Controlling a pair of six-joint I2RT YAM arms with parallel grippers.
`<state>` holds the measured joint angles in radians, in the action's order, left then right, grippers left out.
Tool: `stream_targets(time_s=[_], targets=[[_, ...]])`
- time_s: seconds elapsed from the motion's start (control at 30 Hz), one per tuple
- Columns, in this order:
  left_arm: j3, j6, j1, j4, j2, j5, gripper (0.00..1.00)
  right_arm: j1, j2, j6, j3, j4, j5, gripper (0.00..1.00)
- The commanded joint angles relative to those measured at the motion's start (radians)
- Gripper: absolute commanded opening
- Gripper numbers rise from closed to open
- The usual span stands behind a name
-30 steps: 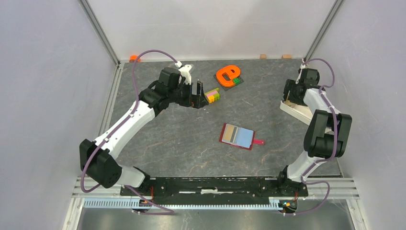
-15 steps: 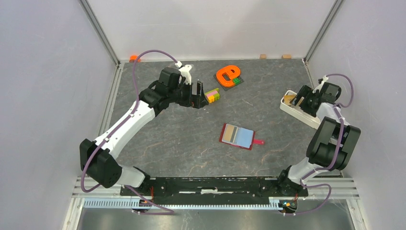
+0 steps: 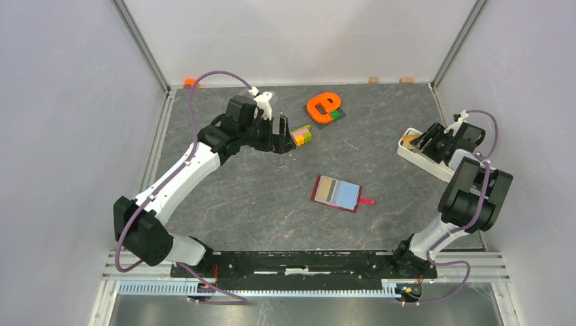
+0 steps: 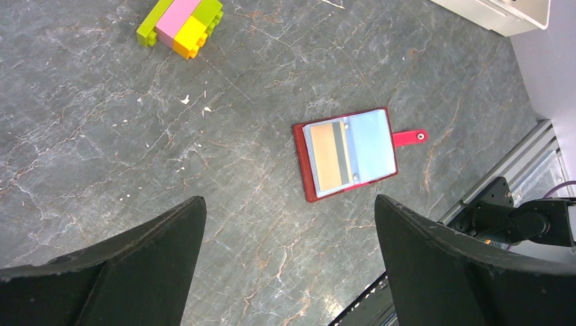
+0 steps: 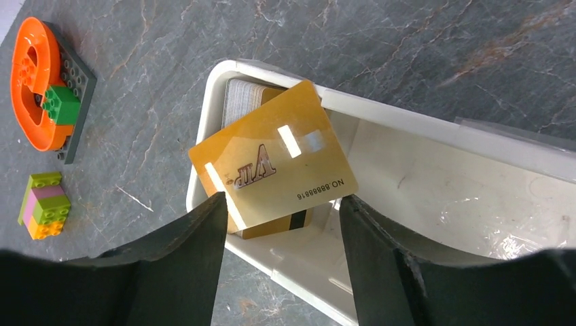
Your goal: Put the credit cards into the card holder
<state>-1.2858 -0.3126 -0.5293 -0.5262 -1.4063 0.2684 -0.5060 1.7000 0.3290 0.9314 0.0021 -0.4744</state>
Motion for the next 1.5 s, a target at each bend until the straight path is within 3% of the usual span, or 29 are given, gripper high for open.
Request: stream_targets(time_s=[0.0,0.17,0.43,0.7,0.97,1.2,1.47], targets=[[-0.008,0.018,0.005,0.018,-0.003,0.012,1.00,-0.008,0.003,0.028,-0.003,0.087,-0.040,0.62],[-0.008,0.018,0.005,0.019,-0.006,0.012,1.00,-0.014,-0.012,0.039,-0.009,0.112,-0.037,0.50],[-0.008,0.020,0.005,0.018,-0.010,0.013,1.00,-0.017,-0.003,0.068,-0.015,0.168,-0.036,0.45],[-0.008,0.020,0.005,0.019,-0.014,0.014,1.00,-0.022,0.015,0.066,-0.024,0.127,0.046,0.61],[-0.007,0.022,0.005,0.019,-0.012,0.012,1.00,-0.021,0.069,0.107,-0.035,0.215,-0.010,0.61],[-0.007,0.024,0.004,0.018,-0.017,0.012,1.00,-0.022,0.074,0.131,-0.043,0.289,-0.053,0.52],[-0.009,0.026,0.005,0.014,-0.018,0.009,1.00,-0.023,0.052,0.166,-0.053,0.365,-0.081,0.33]])
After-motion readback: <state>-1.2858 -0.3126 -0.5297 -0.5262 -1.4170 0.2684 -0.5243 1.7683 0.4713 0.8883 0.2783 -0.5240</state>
